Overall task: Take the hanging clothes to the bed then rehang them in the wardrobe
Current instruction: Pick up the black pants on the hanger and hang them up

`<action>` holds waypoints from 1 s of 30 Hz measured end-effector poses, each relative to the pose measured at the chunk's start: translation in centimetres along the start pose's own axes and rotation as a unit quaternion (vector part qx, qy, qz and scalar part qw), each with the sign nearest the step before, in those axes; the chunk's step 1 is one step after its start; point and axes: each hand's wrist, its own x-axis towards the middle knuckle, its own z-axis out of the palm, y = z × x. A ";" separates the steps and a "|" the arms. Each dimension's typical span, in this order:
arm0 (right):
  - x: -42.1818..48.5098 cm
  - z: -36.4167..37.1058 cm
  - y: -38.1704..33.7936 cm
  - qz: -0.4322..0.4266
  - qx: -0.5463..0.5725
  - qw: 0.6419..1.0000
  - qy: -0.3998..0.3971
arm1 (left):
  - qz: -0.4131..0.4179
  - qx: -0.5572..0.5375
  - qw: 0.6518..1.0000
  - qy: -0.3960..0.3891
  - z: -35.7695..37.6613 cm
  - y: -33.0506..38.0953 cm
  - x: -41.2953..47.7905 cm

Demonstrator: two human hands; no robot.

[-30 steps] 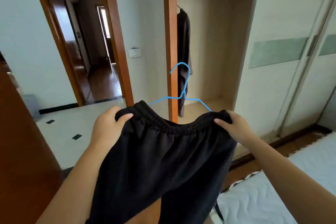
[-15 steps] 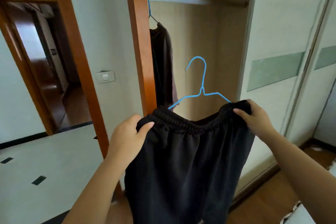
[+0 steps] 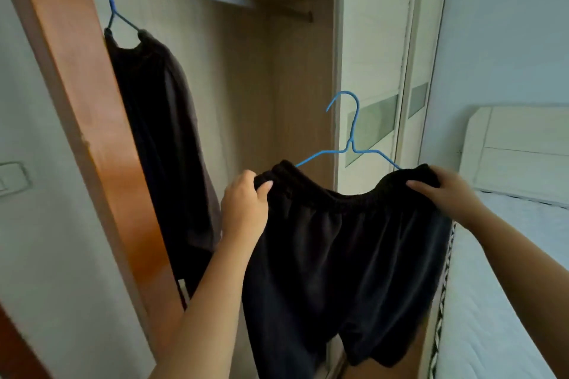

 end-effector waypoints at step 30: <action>19.7 6.5 -12.9 -0.278 0.119 0.952 -0.043 | 0.131 0.185 0.950 0.215 0.0 -0.2 19.5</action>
